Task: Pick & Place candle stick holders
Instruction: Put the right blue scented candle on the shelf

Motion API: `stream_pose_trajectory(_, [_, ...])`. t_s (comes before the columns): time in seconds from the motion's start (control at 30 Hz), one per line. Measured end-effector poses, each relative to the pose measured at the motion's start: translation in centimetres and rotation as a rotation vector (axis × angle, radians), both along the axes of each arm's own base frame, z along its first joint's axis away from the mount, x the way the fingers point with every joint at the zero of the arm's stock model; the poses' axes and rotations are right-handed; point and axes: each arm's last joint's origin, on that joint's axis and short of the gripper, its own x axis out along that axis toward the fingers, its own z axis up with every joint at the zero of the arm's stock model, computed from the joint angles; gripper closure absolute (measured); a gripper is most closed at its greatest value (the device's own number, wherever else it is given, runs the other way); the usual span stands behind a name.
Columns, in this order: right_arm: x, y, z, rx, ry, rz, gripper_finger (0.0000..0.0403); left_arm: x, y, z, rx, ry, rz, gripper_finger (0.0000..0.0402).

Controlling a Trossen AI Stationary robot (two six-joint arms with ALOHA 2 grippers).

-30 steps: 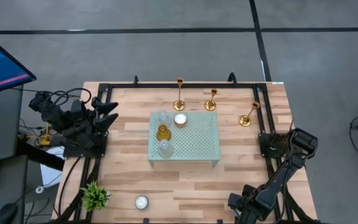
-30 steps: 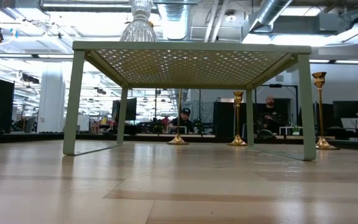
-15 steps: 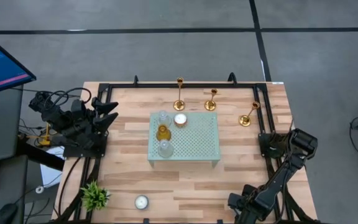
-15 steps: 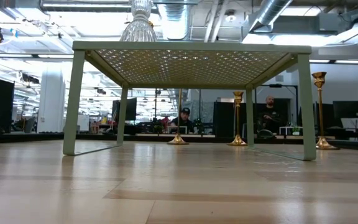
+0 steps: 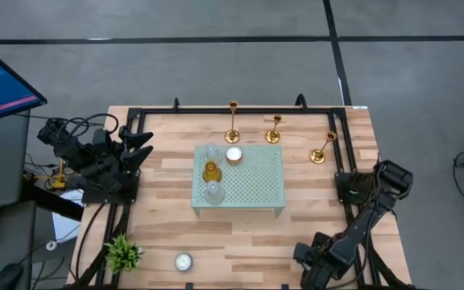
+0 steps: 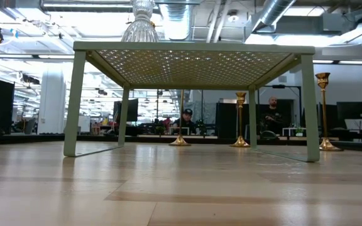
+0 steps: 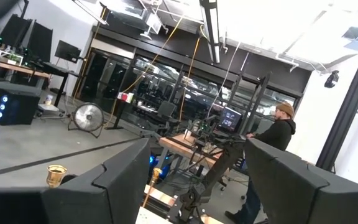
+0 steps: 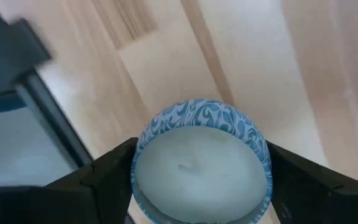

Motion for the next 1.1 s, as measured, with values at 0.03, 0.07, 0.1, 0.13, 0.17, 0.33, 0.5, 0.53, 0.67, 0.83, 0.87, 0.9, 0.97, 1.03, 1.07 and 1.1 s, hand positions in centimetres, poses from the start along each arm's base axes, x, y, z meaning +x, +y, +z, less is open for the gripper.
stream_pose_trajectory(0.03, [0.3,-0.3,0.5,0.010,-0.007,-0.001,0.0115,0.0,0.0,0.0,0.000,0.000,0.000,0.0139])
stream_pose_trajectory(0.07, [0.5,-0.6,1.0,0.021,-0.016,-0.001,0.0115,0.0,0.0,0.0,0.000,0.000,0.000,0.0139])
stream_pose_trajectory(0.1, [0.8,-1.0,1.5,0.031,-0.024,0.000,0.0115,0.0,0.0,0.0,0.000,0.000,0.000,0.0139])
stream_pose_trajectory(0.13, [1.0,-1.5,2.1,0.038,-0.033,-0.001,0.0115,0.0,0.0,0.0,0.000,0.000,0.000,0.0139])
stream_pose_trajectory(0.17, [1.3,-2.0,2.7,0.045,-0.042,-0.004,0.0115,0.0,0.0,0.0,0.000,0.000,0.000,0.0139])
stream_pose_trajectory(0.33, [2.8,-5.3,5.8,0.080,-0.105,-0.017,0.0116,0.0,0.0,0.0,0.000,0.000,0.000,0.0139])
stream_pose_trajectory(0.5, [4.4,-8.8,8.8,0.124,-0.208,-0.027,0.0116,0.0,0.0,0.0,0.000,0.000,0.000,0.0139])
stream_pose_trajectory(0.53, [4.7,-9.5,9.5,0.128,-0.229,-0.023,0.0116,0.0,0.0,0.0,0.000,0.000,0.000,0.0139])
stream_pose_trajectory(0.67, [5.9,-12.0,12.2,0.148,-0.331,-0.011,0.0116,0.0,0.0,0.0,0.000,0.000,0.000,0.0139])
stream_pose_trajectory(0.83, [7.5,-14.8,15.4,0.136,-0.460,0.024,0.0116,0.0,0.0,0.0,0.000,0.000,0.000,0.0139])
stream_pose_trajectory(0.87, [7.9,-15.4,15.8,0.126,-0.479,0.028,0.0116,0.0,0.0,0.0,0.000,0.000,0.000,0.0139])
stream_pose_trajectory(0.9, [8.3,-16.0,16.2,0.114,-0.493,0.034,0.0116,0.0,0.0,0.0,0.000,0.000,0.000,0.0139])
stream_pose_trajectory(0.97, [9.0,-17.1,16.7,0.084,-0.511,0.050,0.0116,0.0,0.0,0.0,-0.001,-0.001,0.000,0.0139])
stream_pose_trajectory(1.03, [10.1,-18.1,17.0,0.053,-0.533,0.069,0.0116,0.0,0.0,0.0,0.000,0.000,0.000,0.0139])
stream_pose_trajectory(1.07, [10.6,-18.6,17.1,0.037,-0.538,0.082,0.0116,0.0,0.0,0.0,0.000,0.000,0.000,0.0139])
stream_pose_trajectory(1.1, [11.1,-19.1,17.2,0.020,-0.541,0.095,0.0116,0.0,0.0,0.0,0.000,0.000,0.000,0.0139])
